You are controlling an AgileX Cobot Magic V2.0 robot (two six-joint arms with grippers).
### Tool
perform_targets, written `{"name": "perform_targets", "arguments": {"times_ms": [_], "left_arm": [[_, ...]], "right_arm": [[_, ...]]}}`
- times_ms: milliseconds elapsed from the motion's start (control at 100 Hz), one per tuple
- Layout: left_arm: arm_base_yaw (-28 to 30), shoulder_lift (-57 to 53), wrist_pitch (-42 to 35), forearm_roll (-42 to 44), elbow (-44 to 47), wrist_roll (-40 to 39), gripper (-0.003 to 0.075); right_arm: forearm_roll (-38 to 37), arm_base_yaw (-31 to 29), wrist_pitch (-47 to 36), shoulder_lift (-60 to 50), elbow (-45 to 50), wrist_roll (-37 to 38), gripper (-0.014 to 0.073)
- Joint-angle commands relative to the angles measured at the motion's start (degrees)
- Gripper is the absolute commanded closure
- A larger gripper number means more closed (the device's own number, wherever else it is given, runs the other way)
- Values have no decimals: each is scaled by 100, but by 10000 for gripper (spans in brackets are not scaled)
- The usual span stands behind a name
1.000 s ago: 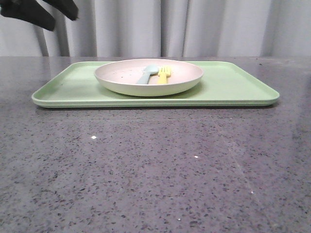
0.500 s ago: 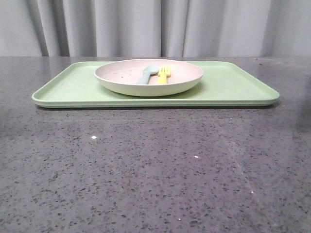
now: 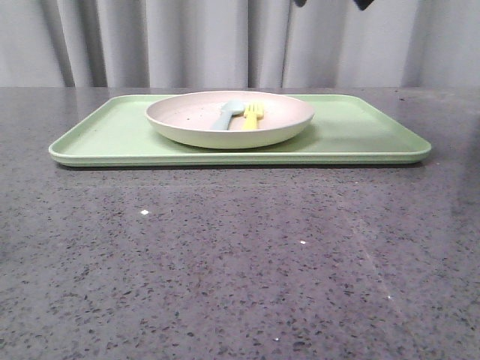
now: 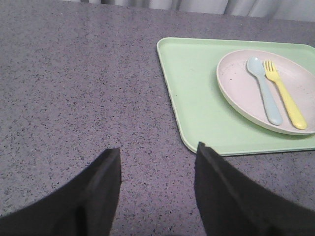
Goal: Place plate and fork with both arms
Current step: 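Lower the right gripper into the plate and grasp the yellow fork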
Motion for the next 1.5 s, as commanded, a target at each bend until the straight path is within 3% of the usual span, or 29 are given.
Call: {"name": "perform_targets", "arguments": {"times_ms": [0, 280, 540, 1380, 1490], "left_arm": [[-3, -17, -336, -104, -139, -30, 374], [-3, -17, -336, -104, -139, -30, 374], [-3, -17, -347, -104, -139, -30, 374], [-3, -17, -403, -104, -139, -30, 374], [-3, -17, -403, -104, -139, -30, 374]], "right_arm": [[57, 72, 111, 226, -666, -5, 78], [62, 147, 892, 1656, -2240, 789, 81], [83, 153, 1558, 2506, -3029, 1202, 89], [83, 148, 1429, 2983, -3063, 1291, 90], [83, 148, 1467, 3008, -3063, 1291, 132]]}}
